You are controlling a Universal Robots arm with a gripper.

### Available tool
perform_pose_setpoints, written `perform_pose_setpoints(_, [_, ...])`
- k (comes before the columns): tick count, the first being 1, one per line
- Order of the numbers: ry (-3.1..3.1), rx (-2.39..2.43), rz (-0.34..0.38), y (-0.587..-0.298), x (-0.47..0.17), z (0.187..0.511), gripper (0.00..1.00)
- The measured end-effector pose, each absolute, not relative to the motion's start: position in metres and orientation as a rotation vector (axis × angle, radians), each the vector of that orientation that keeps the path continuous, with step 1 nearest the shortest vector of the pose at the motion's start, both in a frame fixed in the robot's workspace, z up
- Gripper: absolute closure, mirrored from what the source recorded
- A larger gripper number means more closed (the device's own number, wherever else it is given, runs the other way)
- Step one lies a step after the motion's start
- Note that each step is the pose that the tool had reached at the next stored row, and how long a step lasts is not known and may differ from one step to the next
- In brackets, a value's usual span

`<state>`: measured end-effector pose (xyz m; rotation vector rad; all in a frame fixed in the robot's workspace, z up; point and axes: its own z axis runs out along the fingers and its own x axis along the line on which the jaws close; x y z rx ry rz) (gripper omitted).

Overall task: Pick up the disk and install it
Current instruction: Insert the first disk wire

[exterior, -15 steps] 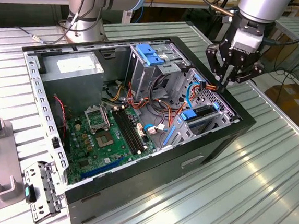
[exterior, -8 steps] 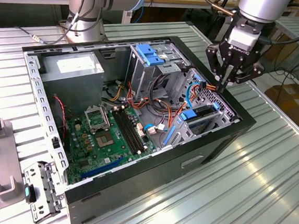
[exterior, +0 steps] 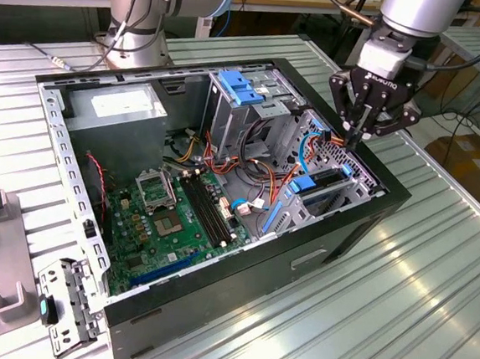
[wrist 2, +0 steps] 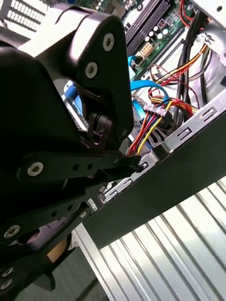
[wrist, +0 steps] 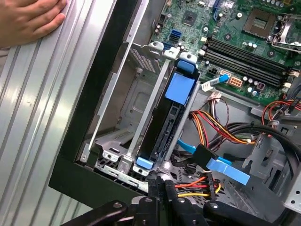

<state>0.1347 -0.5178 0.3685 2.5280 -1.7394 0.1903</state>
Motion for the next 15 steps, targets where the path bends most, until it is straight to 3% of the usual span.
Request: perform_pose_setpoints(15, [-2.050, 2.263, 0.174, -0.5176, 0.1291, 0.3670, 0.83])
